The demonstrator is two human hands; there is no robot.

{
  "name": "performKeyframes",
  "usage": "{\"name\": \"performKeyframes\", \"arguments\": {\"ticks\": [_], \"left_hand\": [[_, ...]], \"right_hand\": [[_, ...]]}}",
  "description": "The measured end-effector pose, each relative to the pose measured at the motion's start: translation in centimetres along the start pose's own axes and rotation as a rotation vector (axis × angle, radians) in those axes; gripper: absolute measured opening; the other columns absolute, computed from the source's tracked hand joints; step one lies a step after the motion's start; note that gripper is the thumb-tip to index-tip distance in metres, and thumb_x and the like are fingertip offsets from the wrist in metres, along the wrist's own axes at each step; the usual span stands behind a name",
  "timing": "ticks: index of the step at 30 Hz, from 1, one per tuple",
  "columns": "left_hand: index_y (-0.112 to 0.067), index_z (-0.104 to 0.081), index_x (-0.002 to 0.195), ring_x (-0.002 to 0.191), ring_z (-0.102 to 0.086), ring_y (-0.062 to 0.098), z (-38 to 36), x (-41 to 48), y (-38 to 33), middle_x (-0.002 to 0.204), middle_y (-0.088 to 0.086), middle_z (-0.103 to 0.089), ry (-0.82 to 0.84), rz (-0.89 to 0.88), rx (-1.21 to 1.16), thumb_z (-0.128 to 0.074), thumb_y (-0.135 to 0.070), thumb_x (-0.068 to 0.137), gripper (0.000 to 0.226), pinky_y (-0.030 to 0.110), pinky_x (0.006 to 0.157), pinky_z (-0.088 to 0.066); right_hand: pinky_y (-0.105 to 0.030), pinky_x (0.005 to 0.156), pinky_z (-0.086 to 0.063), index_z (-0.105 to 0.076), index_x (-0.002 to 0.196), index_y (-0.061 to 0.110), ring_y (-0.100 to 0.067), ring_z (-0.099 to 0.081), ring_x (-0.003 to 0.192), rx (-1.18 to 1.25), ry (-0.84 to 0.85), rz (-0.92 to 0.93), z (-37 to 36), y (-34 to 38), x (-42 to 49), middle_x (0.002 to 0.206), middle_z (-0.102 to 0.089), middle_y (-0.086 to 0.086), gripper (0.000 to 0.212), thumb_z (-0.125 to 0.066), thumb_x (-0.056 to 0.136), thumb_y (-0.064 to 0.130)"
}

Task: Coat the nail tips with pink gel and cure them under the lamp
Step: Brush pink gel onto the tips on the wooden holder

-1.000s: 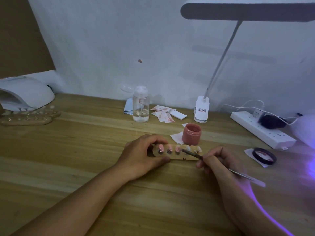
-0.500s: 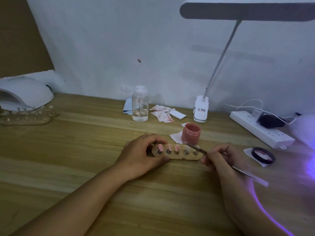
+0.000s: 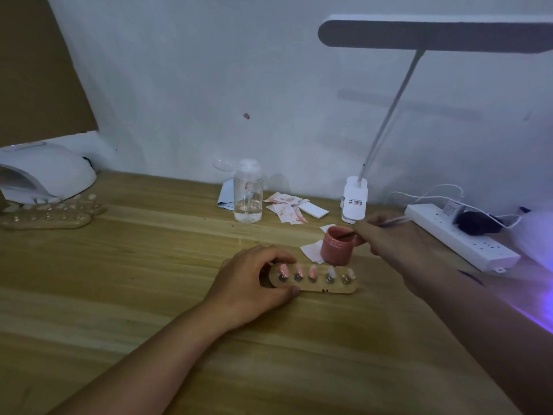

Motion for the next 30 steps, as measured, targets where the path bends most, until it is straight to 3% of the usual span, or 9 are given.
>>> {"name": "performKeyframes", "arguments": {"ticks": [3, 6, 8, 13, 17, 20, 25, 30], "left_hand": [[-0.039, -0.067, 0.112, 0.103, -0.057, 0.001, 0.0, 0.0, 0.0, 0.106, -0.02, -0.063, 0.004, 0.005, -0.008, -0.083, -0.041, 0.073, 0.042, 0.036, 0.095, -0.047], [-0.039, -0.067, 0.111, 0.102, -0.057, 0.001, 0.0, 0.0, 0.0, 0.106, -0.02, -0.064, 0.009, 0.012, -0.009, -0.082, -0.042, 0.073, 0.041, 0.036, 0.096, -0.047], [-0.039, -0.068, 0.11, 0.102, -0.058, 0.0, 0.0, 0.0, 0.1, 0.105, -0.02, -0.064, 0.005, 0.012, -0.019, -0.083, -0.041, 0.072, 0.041, 0.035, 0.095, -0.047], [-0.037, -0.069, 0.111, 0.101, -0.059, 0.002, 0.0, -0.1, 0.0, 0.104, -0.019, -0.065, -0.002, 0.009, -0.033, -0.084, -0.038, 0.073, 0.041, 0.035, 0.095, -0.047], [-0.038, -0.069, 0.11, 0.099, -0.059, 0.001, 0.0, -0.1, -0.2, 0.102, -0.02, -0.064, -0.009, 0.01, -0.04, -0.085, -0.036, 0.072, 0.041, 0.035, 0.095, -0.047], [-0.038, -0.069, 0.111, 0.1, -0.059, -0.001, 0.0, -0.1, -0.2, 0.103, -0.02, -0.064, 0.003, 0.014, -0.043, -0.084, -0.038, 0.072, 0.041, 0.035, 0.095, -0.048], [-0.038, -0.069, 0.111, 0.101, -0.059, 0.0, 0.0, -0.1, -0.1, 0.105, -0.019, -0.065, 0.005, 0.011, -0.041, -0.084, -0.038, 0.072, 0.042, 0.035, 0.094, -0.049], [-0.039, -0.068, 0.112, 0.101, -0.058, -0.001, 0.0, -0.1, -0.1, 0.105, -0.02, -0.064, 0.013, 0.012, -0.042, -0.084, -0.038, 0.073, 0.042, 0.035, 0.095, -0.049]], "right_hand": [[-0.029, 0.066, -0.041, -0.068, 0.071, 0.018, -0.01, -0.051, 0.067, -0.02, 0.034, -0.007, -0.8, 0.0, -0.1, 0.074, -0.073, 0.004, 0.016, -0.072, 0.077, 0.032], [-0.028, 0.062, -0.039, -0.066, 0.076, 0.019, -0.001, -0.054, 0.062, 0.012, -0.102, 0.045, 0.3, 0.0, -1.8, 0.066, -0.071, 0.01, 0.013, -0.061, 0.08, 0.03], [-0.03, 0.064, -0.043, -0.062, 0.08, 0.017, -0.003, -0.054, 0.058, 0.185, -0.18, 0.111, 1.1, -0.5, -3.7, 0.067, -0.071, 0.005, 0.011, -0.057, 0.082, 0.026], [-0.03, 0.06, -0.045, -0.057, 0.067, 0.012, -0.017, -0.053, 0.055, 0.507, -0.038, 0.093, 0.4, -3.5, -8.1, 0.069, -0.07, -0.016, 0.023, -0.058, 0.088, 0.005], [-0.033, 0.065, -0.042, -0.061, 0.057, 0.02, -0.016, -0.054, 0.057, 0.485, 0.014, 0.124, -0.2, -3.8, -9.1, 0.07, -0.07, -0.016, 0.033, -0.058, 0.087, 0.004], [-0.025, 0.064, -0.046, -0.06, 0.063, 0.018, -0.012, -0.055, 0.058, 0.436, 0.038, 0.138, -0.3, -3.6, -9.4, 0.071, -0.071, -0.013, 0.026, -0.059, 0.087, 0.006], [-0.013, 0.057, -0.047, -0.057, 0.078, 0.002, -0.006, -0.057, 0.056, 0.393, 0.072, 0.138, -0.5, -3.7, -9.5, 0.07, -0.072, -0.009, 0.01, -0.061, 0.088, 0.005], [-0.013, 0.056, -0.048, -0.057, 0.08, 0.003, -0.006, -0.058, 0.057, 0.402, 0.076, 0.137, -0.5, -3.6, -9.4, 0.071, -0.073, -0.009, 0.01, -0.06, 0.089, 0.004]]}}
Point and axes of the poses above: each hand's wrist, its own x-axis towards the middle knuckle, its own z-axis out of the back of the hand, y = z × x, the point moved 3 cm from there along x, towards the middle knuckle
